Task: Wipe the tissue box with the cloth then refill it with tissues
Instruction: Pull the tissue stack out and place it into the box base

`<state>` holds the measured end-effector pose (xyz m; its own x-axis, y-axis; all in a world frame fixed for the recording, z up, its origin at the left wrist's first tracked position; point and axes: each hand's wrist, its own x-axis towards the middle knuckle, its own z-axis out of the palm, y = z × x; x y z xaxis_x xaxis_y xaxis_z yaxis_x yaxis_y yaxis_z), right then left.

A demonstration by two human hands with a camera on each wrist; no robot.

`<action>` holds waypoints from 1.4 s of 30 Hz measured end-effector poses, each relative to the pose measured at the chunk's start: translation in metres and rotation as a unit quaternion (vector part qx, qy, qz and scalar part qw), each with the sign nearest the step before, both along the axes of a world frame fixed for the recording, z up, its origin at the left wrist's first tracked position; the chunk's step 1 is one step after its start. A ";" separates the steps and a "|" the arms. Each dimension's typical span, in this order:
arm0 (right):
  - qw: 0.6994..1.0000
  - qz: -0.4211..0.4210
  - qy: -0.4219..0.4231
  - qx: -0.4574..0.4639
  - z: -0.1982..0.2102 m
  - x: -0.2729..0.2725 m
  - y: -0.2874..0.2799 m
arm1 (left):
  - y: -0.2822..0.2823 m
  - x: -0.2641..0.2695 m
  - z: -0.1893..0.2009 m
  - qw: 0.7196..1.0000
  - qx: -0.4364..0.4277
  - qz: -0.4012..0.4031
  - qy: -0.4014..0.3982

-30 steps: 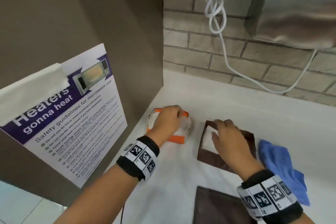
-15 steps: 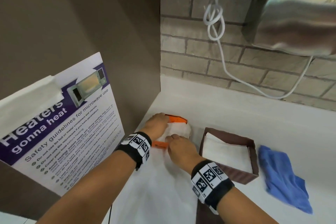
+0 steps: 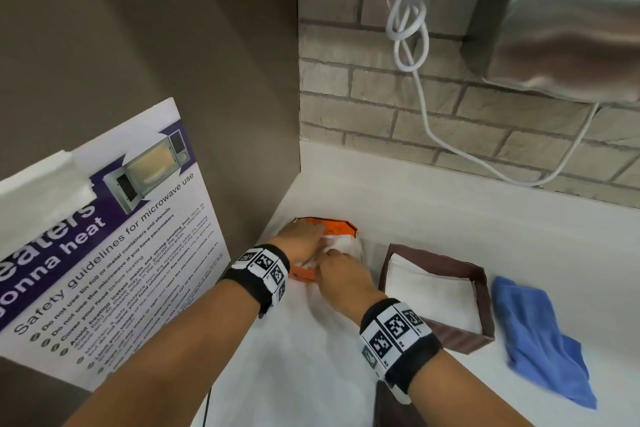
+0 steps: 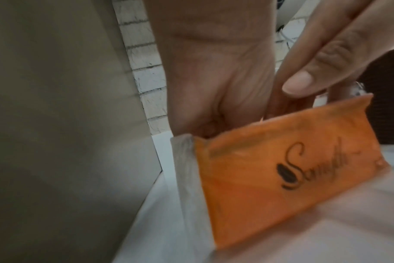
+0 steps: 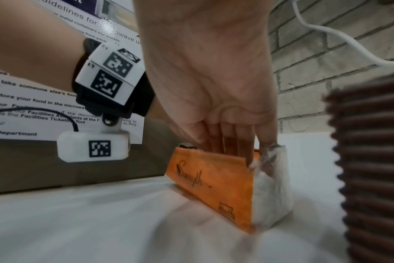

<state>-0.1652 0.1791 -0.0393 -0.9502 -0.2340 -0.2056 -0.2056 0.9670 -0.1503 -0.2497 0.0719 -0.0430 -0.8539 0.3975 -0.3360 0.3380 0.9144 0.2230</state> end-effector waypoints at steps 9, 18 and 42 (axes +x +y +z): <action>0.996 -0.030 0.026 0.084 -0.002 -0.001 0.003 | -0.004 -0.018 0.013 0.991 -0.097 -0.047 -0.078; 0.990 -0.086 0.100 0.045 -0.003 -0.011 -0.003 | -0.010 -0.014 0.010 0.992 -0.049 -0.013 -0.116; 0.991 -0.121 0.024 -0.042 0.022 -0.024 0.034 | -0.039 0.012 0.030 0.998 0.048 -0.038 -0.002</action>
